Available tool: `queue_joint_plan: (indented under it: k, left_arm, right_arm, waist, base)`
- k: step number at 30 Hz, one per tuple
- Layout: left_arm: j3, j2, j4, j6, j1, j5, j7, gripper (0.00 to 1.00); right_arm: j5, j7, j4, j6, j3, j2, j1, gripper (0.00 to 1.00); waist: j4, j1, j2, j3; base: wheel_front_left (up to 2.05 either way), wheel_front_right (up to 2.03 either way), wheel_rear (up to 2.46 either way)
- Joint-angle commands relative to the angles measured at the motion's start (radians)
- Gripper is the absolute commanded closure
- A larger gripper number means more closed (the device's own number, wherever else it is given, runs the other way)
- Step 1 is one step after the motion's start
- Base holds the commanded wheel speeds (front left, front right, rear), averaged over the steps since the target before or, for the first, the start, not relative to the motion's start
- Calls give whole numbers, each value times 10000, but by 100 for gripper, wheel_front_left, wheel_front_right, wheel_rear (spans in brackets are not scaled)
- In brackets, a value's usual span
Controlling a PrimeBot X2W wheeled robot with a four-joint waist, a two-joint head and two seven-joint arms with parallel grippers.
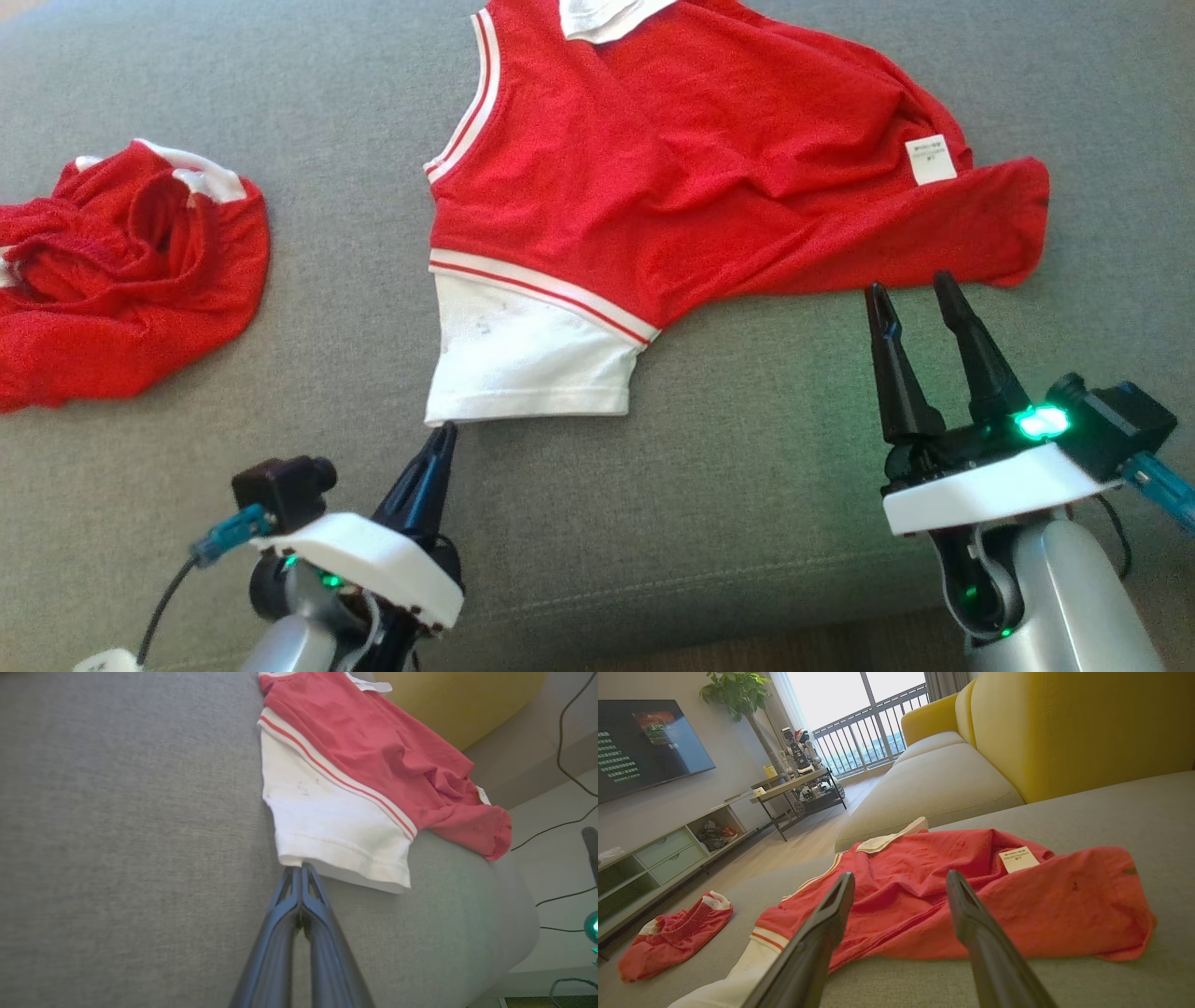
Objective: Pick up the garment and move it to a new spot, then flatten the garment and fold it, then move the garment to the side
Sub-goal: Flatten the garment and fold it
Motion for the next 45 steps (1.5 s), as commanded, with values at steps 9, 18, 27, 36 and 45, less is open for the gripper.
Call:
queue_joint_plan:
  k: [9,18,27,36,45]
  left_arm:
    - [167,468,-342,-90,474,-188,494,0]
    - [216,545,-315,112,174,113,252,0]
    - [-47,389,470,-146,-654,293,178,0]
    - [-358,336,780,-362,-762,133,589,70]
    - [-217,504,575,-119,-585,145,497,100]
  right_arm:
    - [-67,-65,-328,-2,109,-62,-174,0]
    - [-9,-65,-302,-2,151,-62,-209,0]
    - [-24,-65,-377,-2,166,-62,-344,0]
    - [22,-65,-331,-2,109,-62,-362,0]
    - [51,-65,-224,-2,29,-62,-379,0]
  waist:
    - [192,0,0,10]
    - [302,0,0,-63]
    - [205,0,0,235]
    - [99,0,0,240]
    - [172,0,0,76]
  base:
    - [0,0,0]
    - [0,0,0]
    - [0,0,0]
    - [0,0,0]
    - [0,0,0]
